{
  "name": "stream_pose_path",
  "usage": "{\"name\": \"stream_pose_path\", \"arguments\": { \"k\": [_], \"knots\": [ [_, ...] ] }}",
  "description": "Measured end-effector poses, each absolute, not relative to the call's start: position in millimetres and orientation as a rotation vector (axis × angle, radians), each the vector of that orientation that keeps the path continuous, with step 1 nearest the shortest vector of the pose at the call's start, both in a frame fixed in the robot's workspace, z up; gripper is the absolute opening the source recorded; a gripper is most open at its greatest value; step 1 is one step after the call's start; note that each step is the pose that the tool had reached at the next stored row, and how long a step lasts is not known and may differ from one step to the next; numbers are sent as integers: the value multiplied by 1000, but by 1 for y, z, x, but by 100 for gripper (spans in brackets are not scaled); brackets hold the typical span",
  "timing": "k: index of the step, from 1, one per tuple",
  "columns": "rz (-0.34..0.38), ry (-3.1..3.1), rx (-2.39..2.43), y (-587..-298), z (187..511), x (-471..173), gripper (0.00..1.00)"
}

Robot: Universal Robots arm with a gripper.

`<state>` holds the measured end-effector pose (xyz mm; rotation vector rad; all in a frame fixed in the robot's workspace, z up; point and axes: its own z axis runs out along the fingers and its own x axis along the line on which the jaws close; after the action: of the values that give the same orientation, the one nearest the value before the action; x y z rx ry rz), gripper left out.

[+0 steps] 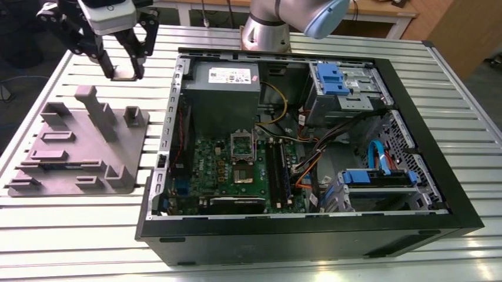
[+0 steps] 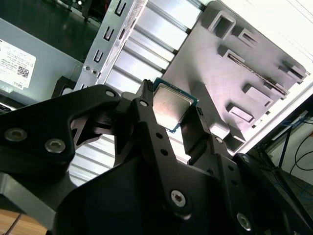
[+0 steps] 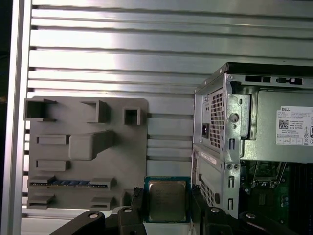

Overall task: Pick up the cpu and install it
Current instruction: 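Pick up the cpu and move it towards the insertion slot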

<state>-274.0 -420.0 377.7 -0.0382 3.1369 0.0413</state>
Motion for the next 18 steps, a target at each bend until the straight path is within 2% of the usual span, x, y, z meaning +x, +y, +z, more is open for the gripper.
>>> {"name": "stream_pose_path", "arguments": {
  "k": [18],
  "knots": [
    [41, 3137, -38, -420, 378, -267, 47]
  ]
}}
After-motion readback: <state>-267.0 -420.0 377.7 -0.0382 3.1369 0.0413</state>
